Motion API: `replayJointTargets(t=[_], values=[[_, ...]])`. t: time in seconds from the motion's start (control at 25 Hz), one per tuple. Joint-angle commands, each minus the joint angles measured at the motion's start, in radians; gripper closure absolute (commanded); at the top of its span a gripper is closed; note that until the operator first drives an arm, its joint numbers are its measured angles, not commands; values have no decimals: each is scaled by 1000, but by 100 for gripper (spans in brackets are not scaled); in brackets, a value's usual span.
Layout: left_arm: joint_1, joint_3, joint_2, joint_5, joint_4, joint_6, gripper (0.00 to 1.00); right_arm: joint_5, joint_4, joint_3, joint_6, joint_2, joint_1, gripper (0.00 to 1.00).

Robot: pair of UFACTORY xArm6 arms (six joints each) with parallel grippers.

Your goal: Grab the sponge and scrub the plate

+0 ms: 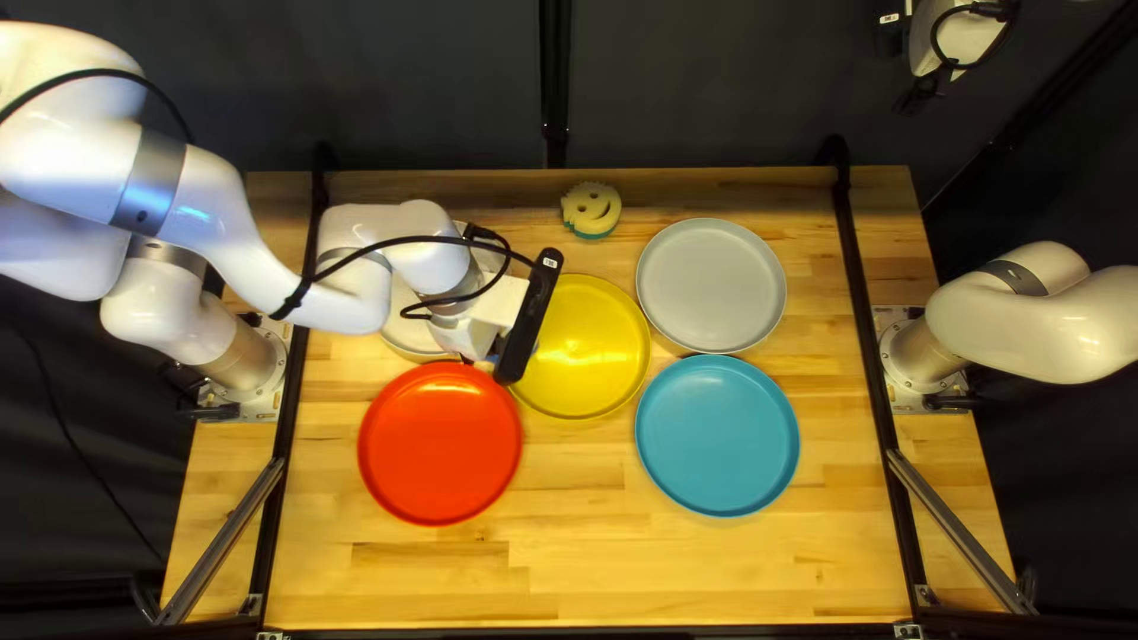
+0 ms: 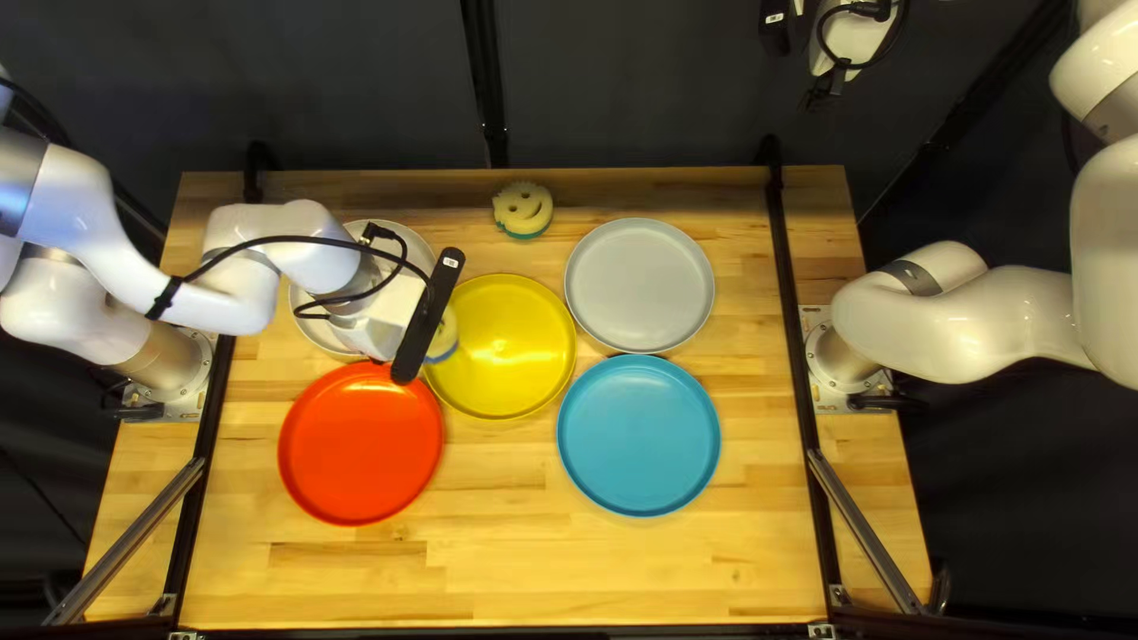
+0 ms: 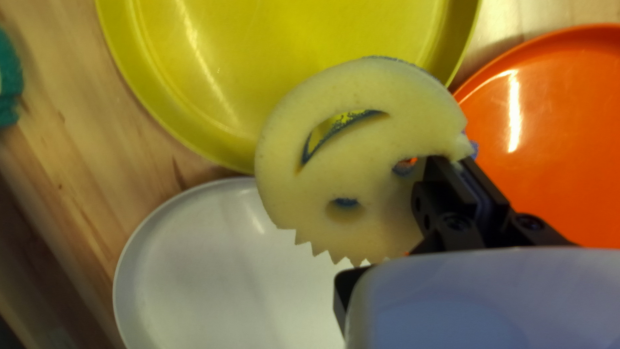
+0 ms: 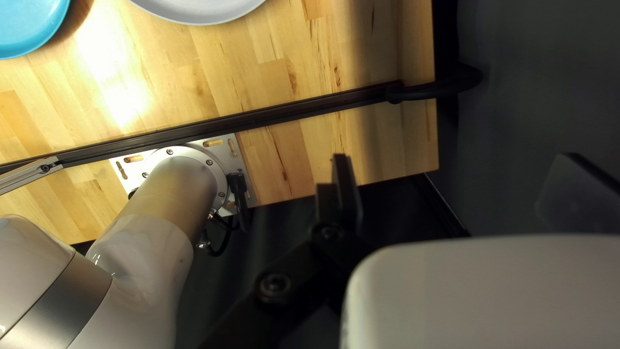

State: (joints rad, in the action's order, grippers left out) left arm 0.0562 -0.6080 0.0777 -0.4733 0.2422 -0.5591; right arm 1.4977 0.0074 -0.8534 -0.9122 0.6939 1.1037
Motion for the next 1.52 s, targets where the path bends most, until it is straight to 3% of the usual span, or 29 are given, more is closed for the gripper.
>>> replayJointTargets(t=[0.04,0.84,1.28,1.52], values=[[-4,-27,-60,35,60,-78,100,0,0,0,0,0,0,0],[-4,-37,-81,36,84,-110,100,0,0,0,0,0,0,0],[4,-61,-147,71,156,-175,100,0,0,0,0,0,0,0],[-47,-60,-158,65,209,-269,100,0,0,0,0,0,0,0]])
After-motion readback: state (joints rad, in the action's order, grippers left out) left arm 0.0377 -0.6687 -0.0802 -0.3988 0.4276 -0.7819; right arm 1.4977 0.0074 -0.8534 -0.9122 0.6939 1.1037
